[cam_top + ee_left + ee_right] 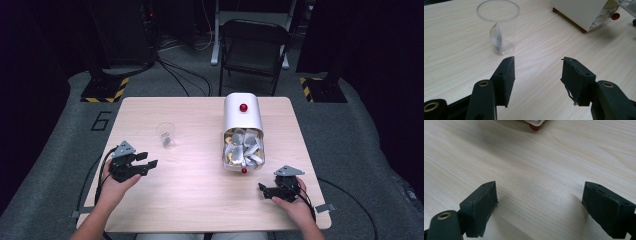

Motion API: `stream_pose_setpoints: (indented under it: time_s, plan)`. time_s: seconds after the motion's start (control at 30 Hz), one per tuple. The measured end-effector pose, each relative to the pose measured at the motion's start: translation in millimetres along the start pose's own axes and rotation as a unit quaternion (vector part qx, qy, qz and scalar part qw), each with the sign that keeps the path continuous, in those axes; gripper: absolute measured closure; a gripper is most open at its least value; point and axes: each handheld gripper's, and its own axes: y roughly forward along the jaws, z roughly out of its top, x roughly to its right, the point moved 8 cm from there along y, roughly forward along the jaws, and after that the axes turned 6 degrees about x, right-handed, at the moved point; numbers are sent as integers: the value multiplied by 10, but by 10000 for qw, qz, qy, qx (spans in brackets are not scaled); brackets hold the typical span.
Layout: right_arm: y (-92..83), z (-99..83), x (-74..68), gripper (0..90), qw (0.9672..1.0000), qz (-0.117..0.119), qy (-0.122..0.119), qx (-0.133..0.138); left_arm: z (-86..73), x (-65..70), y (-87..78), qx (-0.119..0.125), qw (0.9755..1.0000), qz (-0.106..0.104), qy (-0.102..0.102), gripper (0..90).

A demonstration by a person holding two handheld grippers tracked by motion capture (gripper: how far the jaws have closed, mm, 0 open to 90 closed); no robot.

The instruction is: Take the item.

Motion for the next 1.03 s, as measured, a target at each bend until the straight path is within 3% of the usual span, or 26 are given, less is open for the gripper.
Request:
stream_pose_setpoints:
  time_s: [0.3, 0.83, 1.03]
  plan:
    - [0, 0, 0, 124, 10000, 1, 3, 0, -172, -50, -9, -226, 9996, 38, 176, 432]
    - [0, 0, 0, 124, 10000, 1, 3, 1, -453, -131, 120, -409, 9991, 140, -21, 397]
    - [-1, -2, -3, 124, 10000, -11, 24, -2, -488, -101, 184, -595, 9977, 215, 244, 364]
